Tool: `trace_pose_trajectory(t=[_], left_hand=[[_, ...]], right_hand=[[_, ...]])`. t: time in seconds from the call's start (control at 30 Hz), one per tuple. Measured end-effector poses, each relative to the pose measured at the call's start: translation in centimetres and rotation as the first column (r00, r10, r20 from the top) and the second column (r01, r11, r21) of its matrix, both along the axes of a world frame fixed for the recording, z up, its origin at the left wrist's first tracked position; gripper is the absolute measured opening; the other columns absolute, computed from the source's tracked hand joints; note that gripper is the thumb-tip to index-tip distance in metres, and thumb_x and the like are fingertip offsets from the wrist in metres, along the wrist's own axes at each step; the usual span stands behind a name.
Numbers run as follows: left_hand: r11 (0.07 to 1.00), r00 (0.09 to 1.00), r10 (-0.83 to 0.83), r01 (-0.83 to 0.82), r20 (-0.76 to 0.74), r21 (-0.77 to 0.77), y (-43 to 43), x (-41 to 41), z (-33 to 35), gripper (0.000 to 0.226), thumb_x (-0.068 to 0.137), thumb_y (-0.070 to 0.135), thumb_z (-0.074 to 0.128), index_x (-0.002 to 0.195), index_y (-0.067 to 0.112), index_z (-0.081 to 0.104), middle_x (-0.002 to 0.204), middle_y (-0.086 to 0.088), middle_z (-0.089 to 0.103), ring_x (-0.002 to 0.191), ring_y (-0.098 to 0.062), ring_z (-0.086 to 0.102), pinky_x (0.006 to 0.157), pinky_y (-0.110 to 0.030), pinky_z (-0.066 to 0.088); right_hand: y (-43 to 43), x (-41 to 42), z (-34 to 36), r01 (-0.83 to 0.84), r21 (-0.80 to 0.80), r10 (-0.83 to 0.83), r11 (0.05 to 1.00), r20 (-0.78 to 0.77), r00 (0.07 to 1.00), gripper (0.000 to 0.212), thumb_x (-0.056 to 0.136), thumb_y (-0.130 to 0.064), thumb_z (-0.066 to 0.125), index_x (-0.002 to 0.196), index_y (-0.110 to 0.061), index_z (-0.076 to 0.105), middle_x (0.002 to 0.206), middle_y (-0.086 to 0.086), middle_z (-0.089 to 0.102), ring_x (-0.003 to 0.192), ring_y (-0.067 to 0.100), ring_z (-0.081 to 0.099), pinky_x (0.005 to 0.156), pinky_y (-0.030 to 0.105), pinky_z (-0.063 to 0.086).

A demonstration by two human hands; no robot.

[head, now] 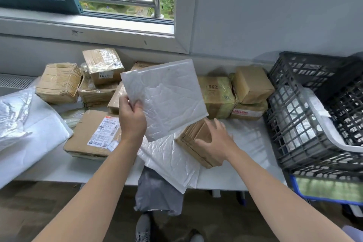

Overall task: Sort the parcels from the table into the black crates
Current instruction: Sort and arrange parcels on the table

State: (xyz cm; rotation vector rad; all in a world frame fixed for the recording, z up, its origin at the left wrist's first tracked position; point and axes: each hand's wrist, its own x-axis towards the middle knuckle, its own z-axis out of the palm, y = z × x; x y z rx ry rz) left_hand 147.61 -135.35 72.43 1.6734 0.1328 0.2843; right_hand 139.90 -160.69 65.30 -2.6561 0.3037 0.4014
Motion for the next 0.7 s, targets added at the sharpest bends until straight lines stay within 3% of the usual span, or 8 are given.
trace_pose_trajectory(t=[0.07, 0.13, 0.17, 0.23, 0.37, 0.53, 0.63, 0.7], left_hand=[[0.998, 0.999, -0.028, 0.026, -0.032, -0.055, -0.4, 0.8, 0.4, 0.022, 0.099, 0.017, 0.053, 0.09, 0.037, 0.049, 0.09, 0.009, 0.06, 0.068, 0.011, 0.06, 0.056, -0.011, 0.047], [0.997, 0.997, -0.035, 0.029, -0.075, -0.077, -0.3, 1.6, 0.3, 0.023, 0.099, 0.017, 0.054, 0.09, 0.037, 0.051, 0.093, 0.006, 0.064, 0.075, 0.002, 0.064, 0.059, -0.017, 0.05], [0.996, 0.994, -0.037, 0.028, -0.102, -0.085, -0.2, 1.9, 0.1, 0.022, 0.099, 0.017, 0.054, 0.091, 0.037, 0.052, 0.095, 0.004, 0.065, 0.08, -0.005, 0.065, 0.063, -0.023, 0.051], [0.996, 0.987, -0.03, 0.017, -0.155, -0.082, -0.1, 2.7, -0.2, 0.017, 0.098, 0.016, 0.054, 0.097, 0.032, 0.054, 0.1, 0.0, 0.066, 0.084, -0.015, 0.064, 0.068, -0.031, 0.051], [0.999, 0.963, 0.048, -0.039, -0.266, 0.038, -0.3, 4.3, 0.1, 0.024, 0.096, 0.012, 0.053, 0.118, 0.02, 0.049, 0.102, -0.003, 0.058, 0.072, -0.005, 0.051, 0.056, -0.023, 0.036], [0.997, 0.932, -0.08, 0.068, -0.354, -0.046, -0.6, 5.7, 1.6, 0.055, 0.094, 0.007, 0.052, 0.146, 0.02, 0.04, 0.129, -0.008, 0.057, 0.09, -0.02, 0.061, 0.063, -0.026, 0.047], [0.965, 0.892, -0.245, 0.187, -0.381, -0.182, -0.9, 6.4, 3.2, 0.031, 0.098, 0.025, 0.05, 0.127, 0.017, 0.058, 0.12, -0.007, 0.059, 0.082, -0.018, 0.064, 0.057, -0.029, 0.051], [0.945, 0.89, -0.297, 0.222, -0.345, -0.24, -0.7, 6.7, 4.3, 0.023, 0.1, 0.036, 0.046, 0.101, 0.022, 0.064, 0.112, -0.005, 0.059, 0.088, -0.018, 0.065, 0.066, -0.035, 0.057]], right_hand=[[0.5, 0.7, 2.2, 0.078, 0.305, -0.116, 0.949, 0.109, 0.987, 0.068, 0.088, -0.063, 0.051, 0.148, -0.041, 0.027, 0.154, -0.012, 0.031, 0.139, 0.008, 0.033, 0.109, 0.045, 0.035], [1.1, 1.4, 4.3, 0.134, 0.61, -0.287, 0.781, 0.16, 0.945, 0.042, 0.091, -0.038, 0.06, 0.131, -0.039, 0.046, 0.114, -0.021, 0.061, 0.099, -0.004, 0.057, 0.089, 0.028, 0.045], [1.3, 1.8, 5.1, 0.14, 0.688, -0.371, 0.712, 0.199, 0.907, 0.041, 0.089, -0.028, 0.062, 0.127, -0.036, 0.049, 0.096, -0.022, 0.064, 0.083, -0.007, 0.059, 0.08, 0.021, 0.046], [1.6, 2.4, 6.5, 0.14, 0.75, -0.494, 0.647, 0.271, 0.826, 0.064, 0.087, -0.016, 0.067, 0.143, -0.03, 0.039, 0.113, -0.019, 0.064, 0.098, -0.008, 0.062, 0.086, 0.014, 0.047], [2.1, 2.9, 7.9, 0.074, 0.439, -0.313, 0.895, 0.502, 0.806, 0.087, 0.081, -0.017, 0.078, 0.152, -0.033, 0.03, 0.151, -0.003, 0.034, 0.136, 0.01, 0.035, 0.109, 0.024, 0.028], [2.2, 3.2, 8.6, 0.01, -0.077, 0.04, 0.997, 0.622, 0.782, 0.026, 0.085, -0.021, 0.075, 0.11, -0.014, 0.073, 0.14, 0.011, 0.054, 0.137, 0.033, 0.039, 0.112, 0.059, 0.025], [2.3, 3.6, 9.4, -0.007, -0.024, 0.02, 1.0, 0.599, 0.8, 0.016, 0.096, -0.019, 0.063, 0.106, -0.013, 0.073, 0.114, 0.005, 0.071, 0.117, 0.027, 0.059, 0.11, 0.054, 0.032], [2.1, 3.9, 10.4, 0.016, 0.107, -0.076, 0.994, 0.584, 0.808, 0.02, 0.102, -0.025, 0.054, 0.105, -0.013, 0.07, 0.097, 0.005, 0.072, 0.093, 0.028, 0.065, 0.088, 0.041, 0.047]])
